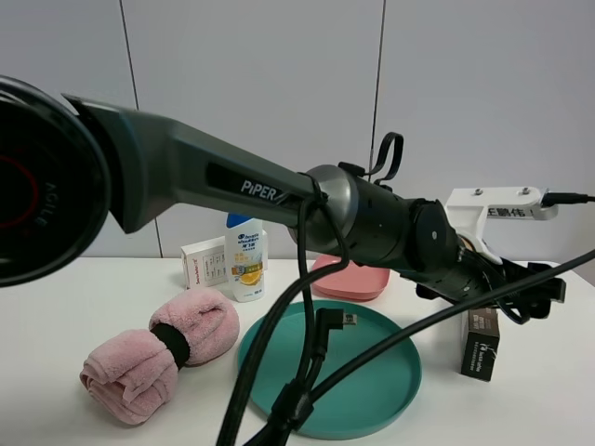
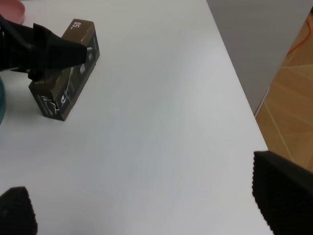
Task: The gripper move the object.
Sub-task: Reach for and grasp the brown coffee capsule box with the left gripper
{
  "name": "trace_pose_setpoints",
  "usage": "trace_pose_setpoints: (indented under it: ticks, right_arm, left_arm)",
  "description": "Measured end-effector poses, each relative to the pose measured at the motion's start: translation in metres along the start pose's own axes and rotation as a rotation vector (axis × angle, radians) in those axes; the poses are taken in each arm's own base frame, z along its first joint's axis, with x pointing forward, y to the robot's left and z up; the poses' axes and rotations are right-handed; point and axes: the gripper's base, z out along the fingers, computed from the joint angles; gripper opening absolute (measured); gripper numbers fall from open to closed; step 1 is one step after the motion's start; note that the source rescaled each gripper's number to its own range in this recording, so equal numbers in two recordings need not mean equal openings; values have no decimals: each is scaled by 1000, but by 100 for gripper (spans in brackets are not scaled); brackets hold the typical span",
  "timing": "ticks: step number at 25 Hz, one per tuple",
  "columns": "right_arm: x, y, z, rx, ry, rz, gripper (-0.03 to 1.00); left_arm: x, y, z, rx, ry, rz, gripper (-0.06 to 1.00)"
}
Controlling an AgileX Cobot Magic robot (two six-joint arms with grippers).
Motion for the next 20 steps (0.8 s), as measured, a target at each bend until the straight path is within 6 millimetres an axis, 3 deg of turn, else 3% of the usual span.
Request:
trace_pose_setpoints:
  ticks: [4,20]
  right_arm:
    - [0,0,0,0,0,0,100]
    - [0,0,0,0,0,0,100]
  left_arm:
    - [14,5,8,-9,18,-5,81]
    - [31,12,21,-25,-16,-51,81]
